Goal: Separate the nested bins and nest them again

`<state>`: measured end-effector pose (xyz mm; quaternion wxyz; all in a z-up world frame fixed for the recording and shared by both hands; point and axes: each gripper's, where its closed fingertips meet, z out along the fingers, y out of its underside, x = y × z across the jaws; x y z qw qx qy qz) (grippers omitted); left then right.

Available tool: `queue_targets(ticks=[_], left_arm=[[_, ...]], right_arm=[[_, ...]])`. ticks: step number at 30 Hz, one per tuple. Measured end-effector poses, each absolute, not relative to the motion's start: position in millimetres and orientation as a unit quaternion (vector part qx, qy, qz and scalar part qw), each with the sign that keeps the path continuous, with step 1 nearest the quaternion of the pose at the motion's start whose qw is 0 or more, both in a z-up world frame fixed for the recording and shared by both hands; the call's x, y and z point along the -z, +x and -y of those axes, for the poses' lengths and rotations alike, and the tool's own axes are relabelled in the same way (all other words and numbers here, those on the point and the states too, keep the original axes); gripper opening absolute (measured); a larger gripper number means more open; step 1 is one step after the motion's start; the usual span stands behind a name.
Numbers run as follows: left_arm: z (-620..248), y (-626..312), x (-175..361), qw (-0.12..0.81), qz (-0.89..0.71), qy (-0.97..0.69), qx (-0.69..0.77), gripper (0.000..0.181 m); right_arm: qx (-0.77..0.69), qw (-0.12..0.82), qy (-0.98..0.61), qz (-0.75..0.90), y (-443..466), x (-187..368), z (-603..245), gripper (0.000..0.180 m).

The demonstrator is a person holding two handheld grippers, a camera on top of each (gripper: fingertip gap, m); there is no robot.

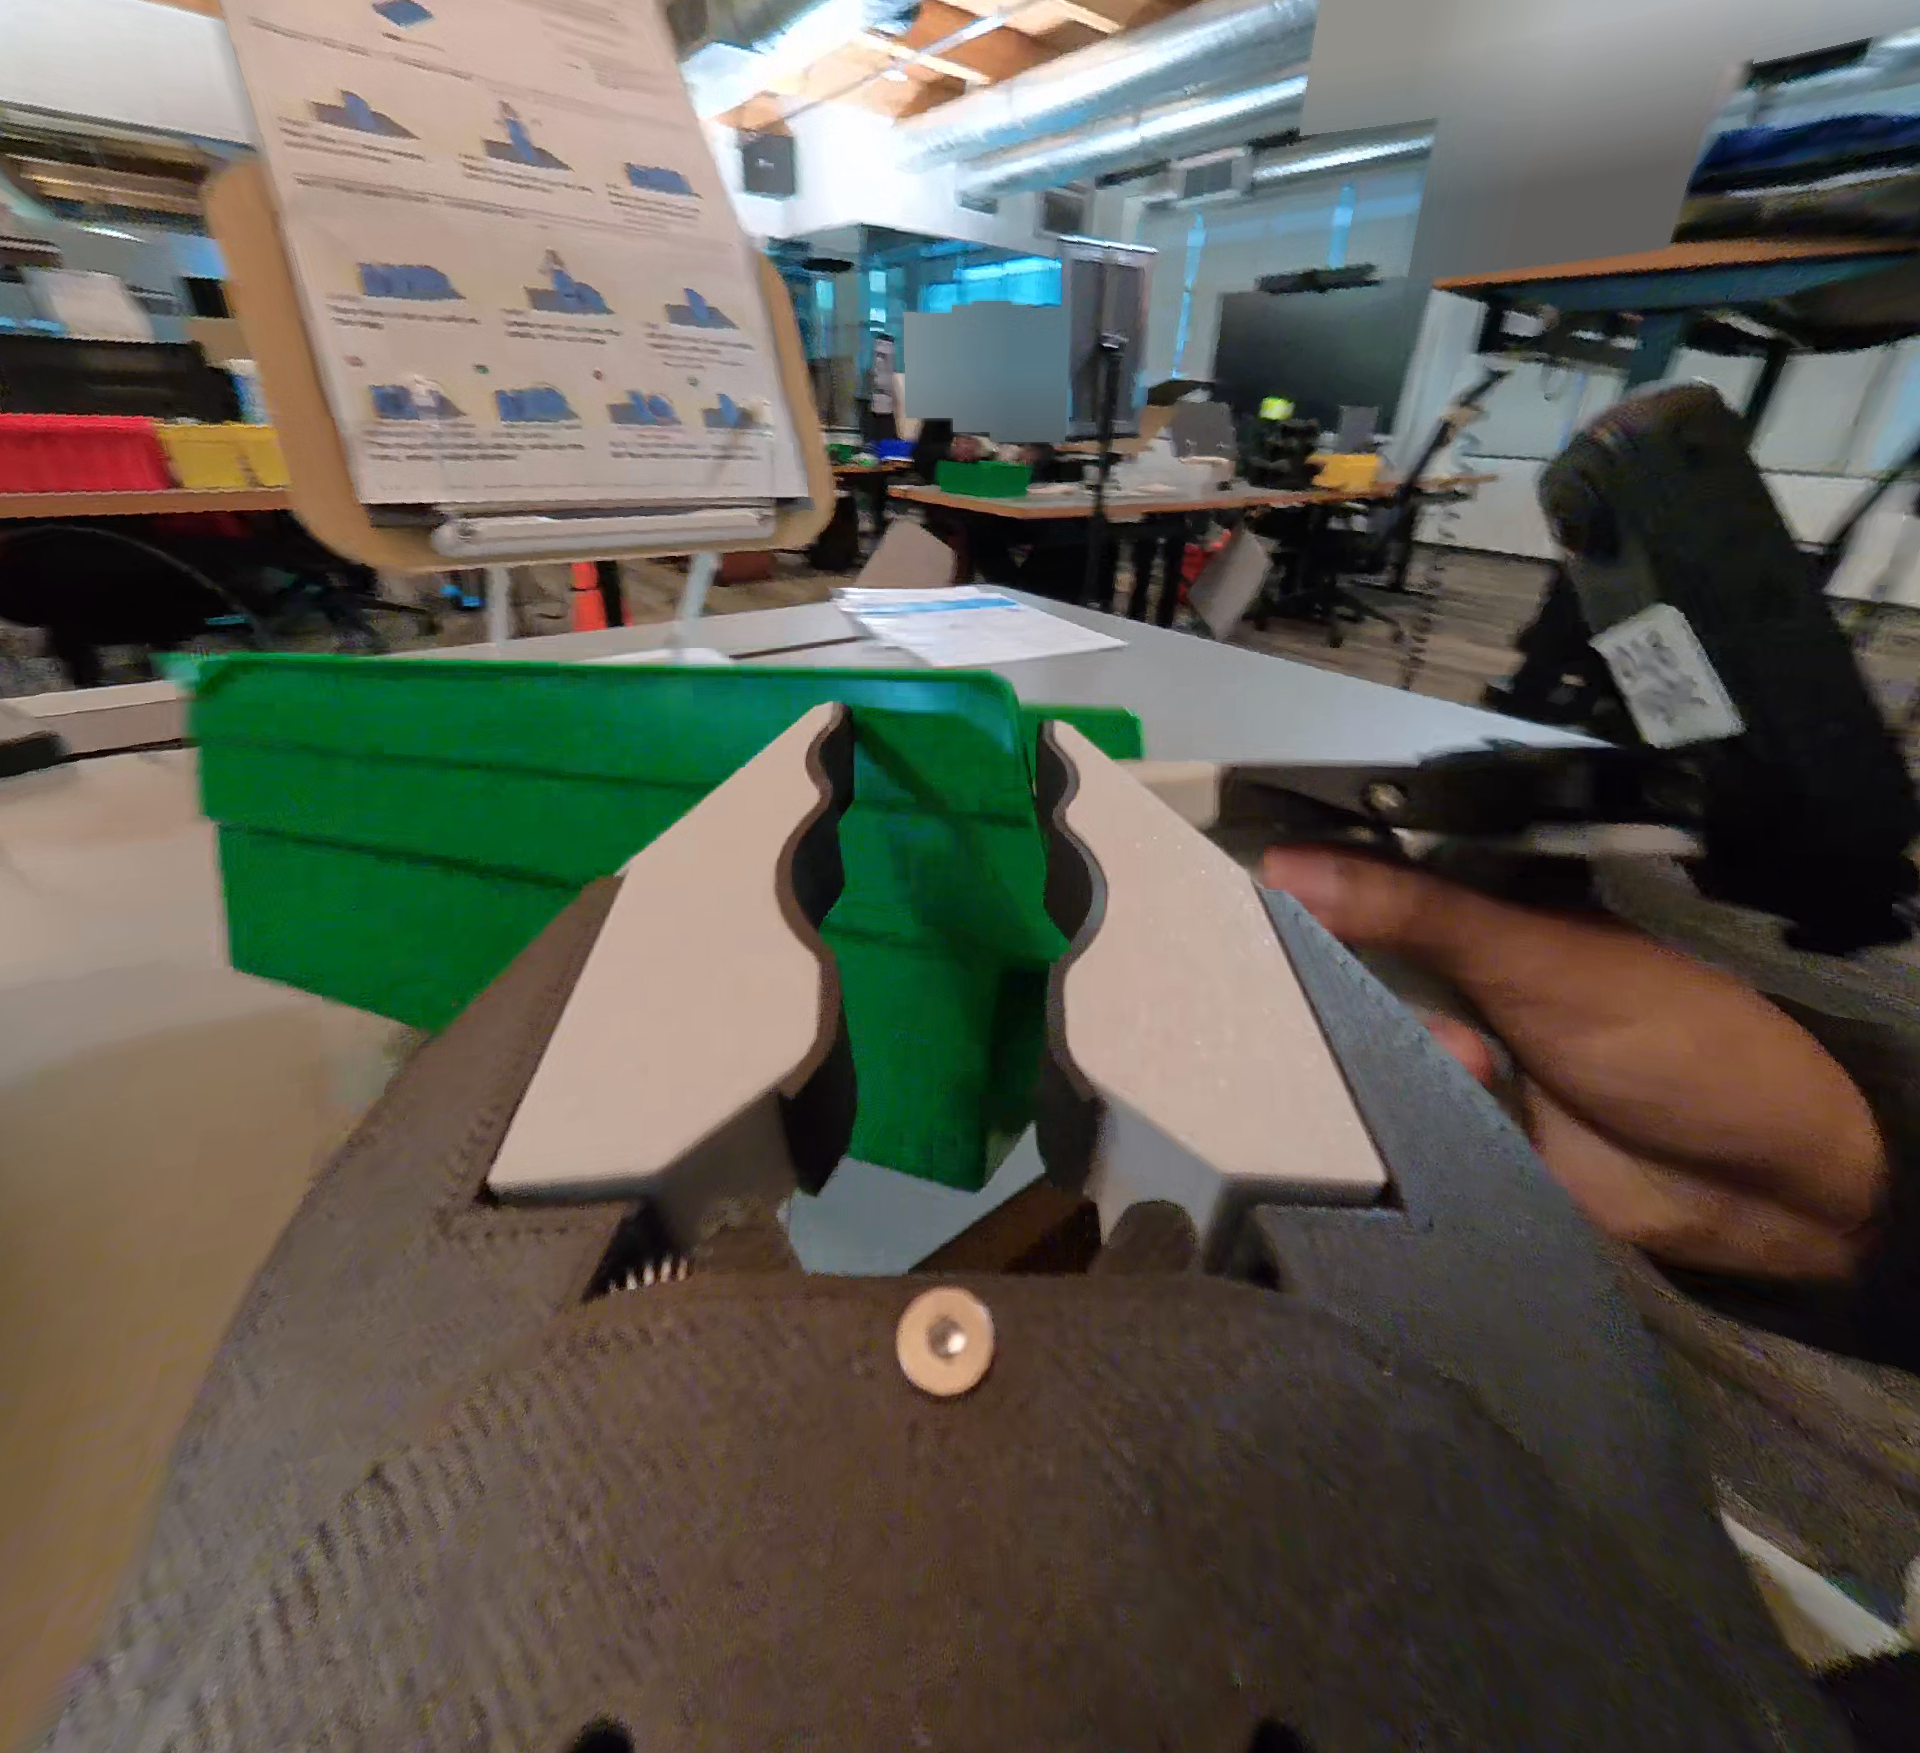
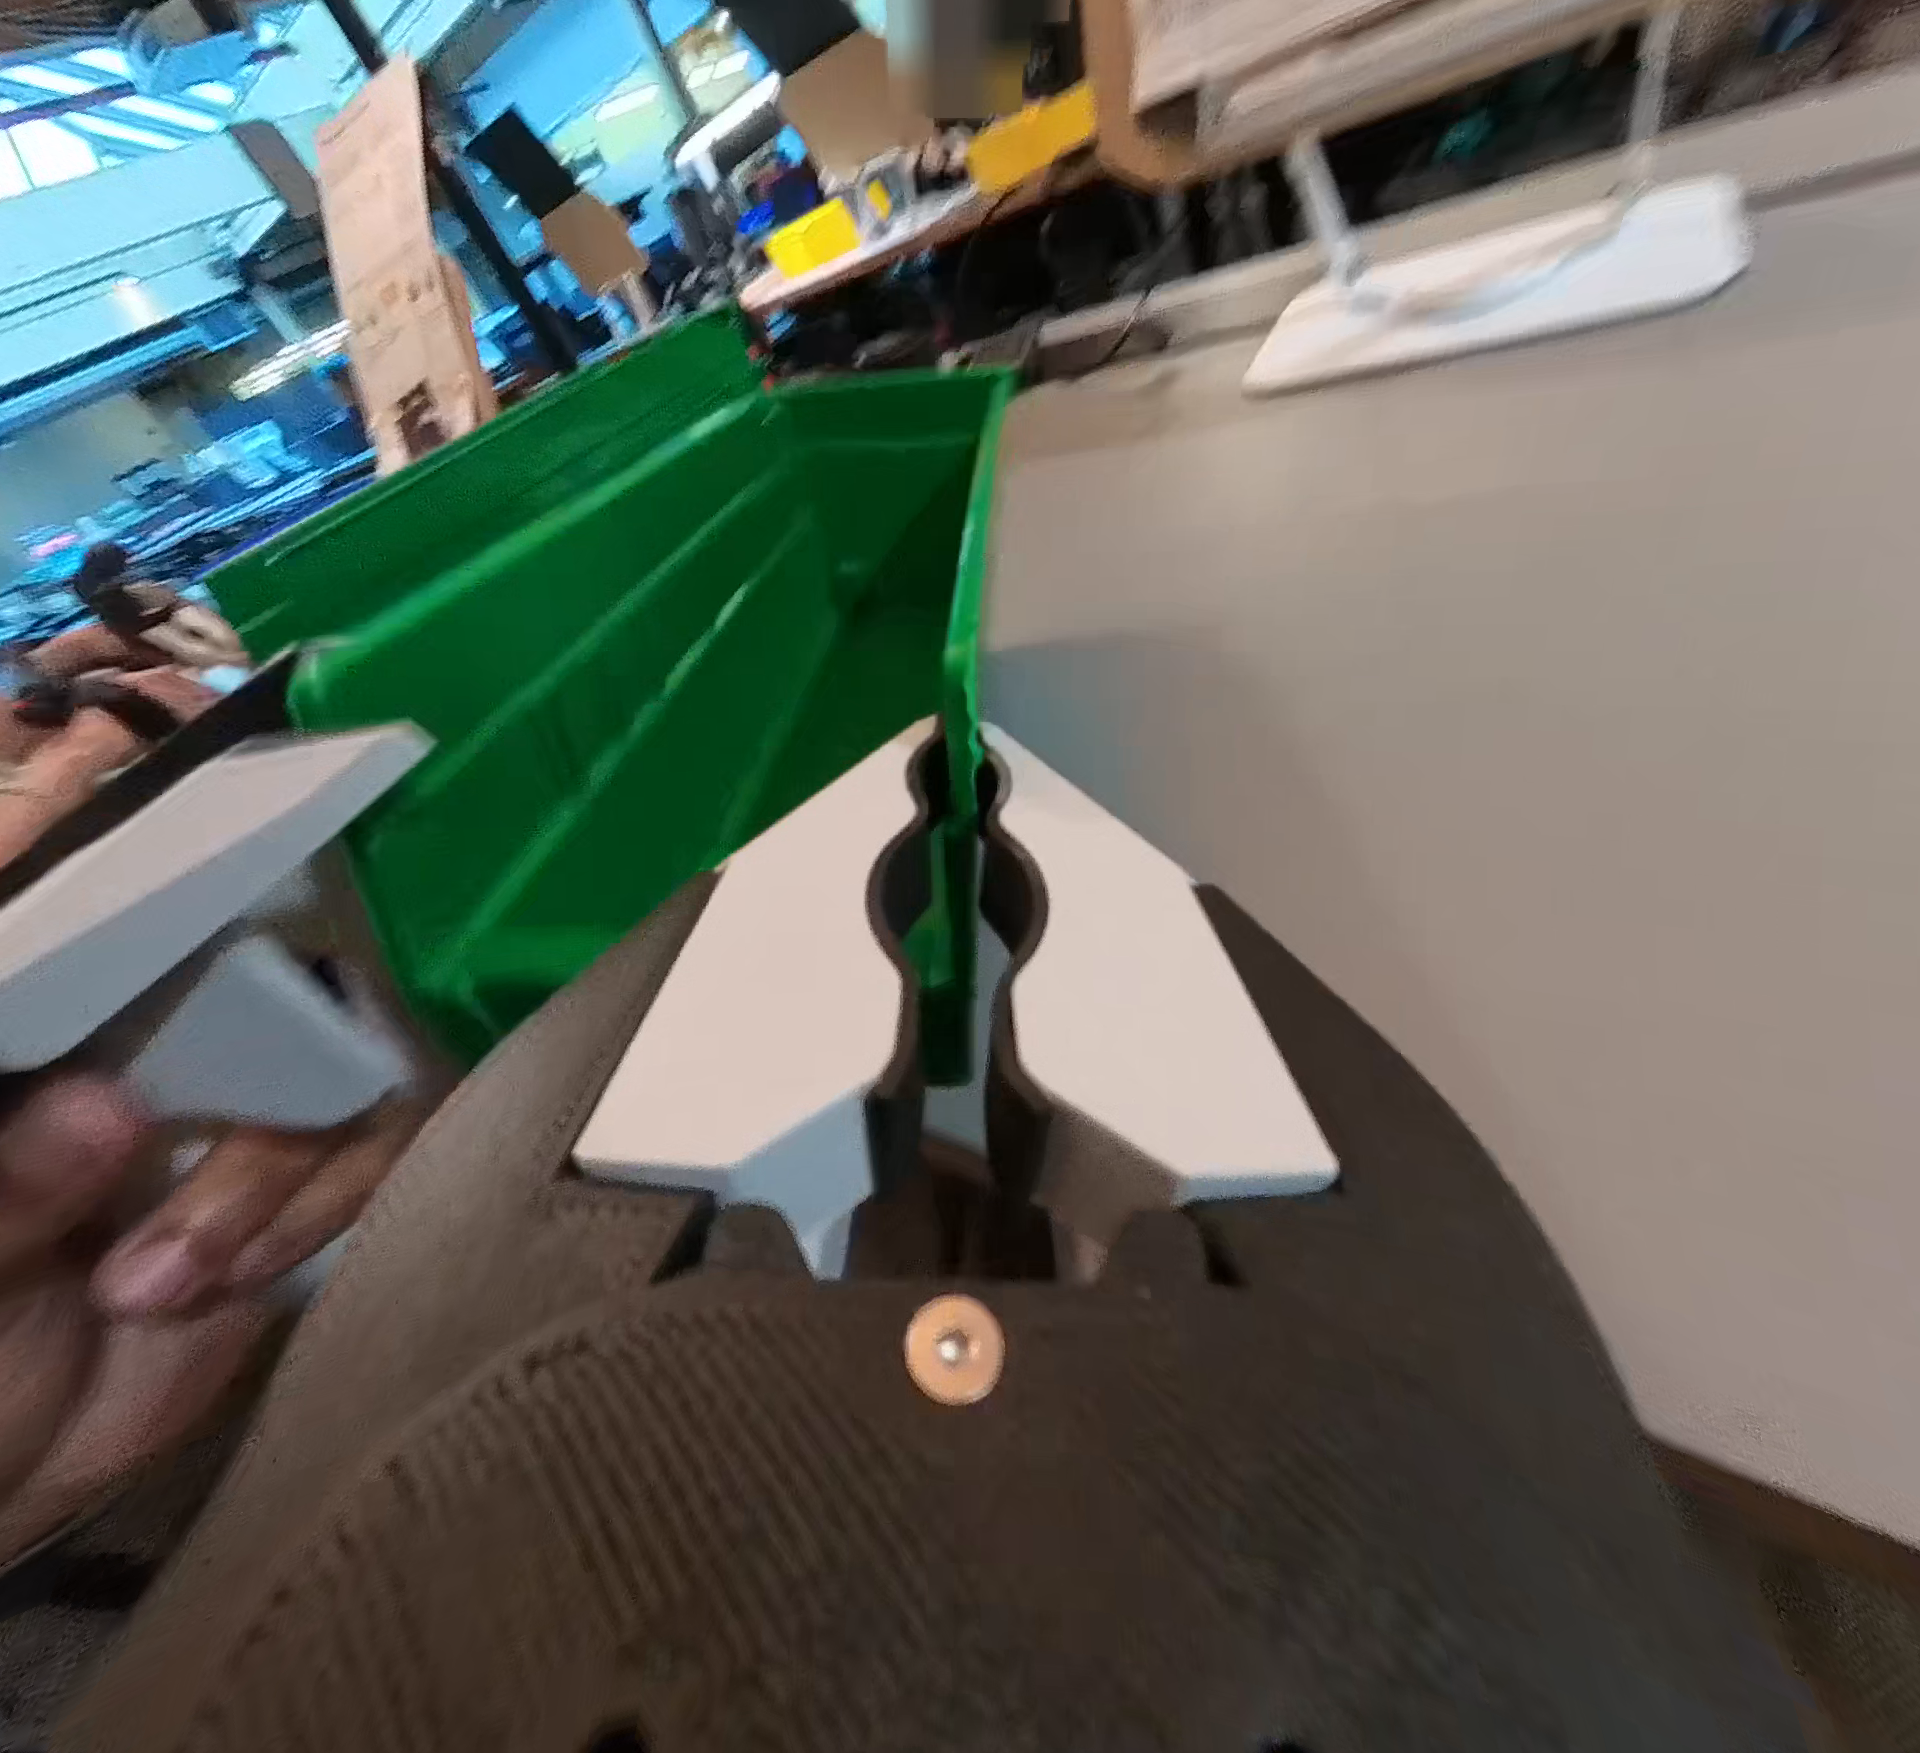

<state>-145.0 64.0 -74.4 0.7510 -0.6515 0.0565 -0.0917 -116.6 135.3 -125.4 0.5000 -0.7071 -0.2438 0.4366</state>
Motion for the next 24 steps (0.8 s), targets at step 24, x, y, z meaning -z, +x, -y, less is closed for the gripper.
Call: queue_targets(ticks=[24], left_arm=[[-76,-146,132,0.649,-0.029,-0.731,0.208,0.027]], right_arm=[[-0.208,0.684,-0.695,0.069,217,125,-360,0.001]])
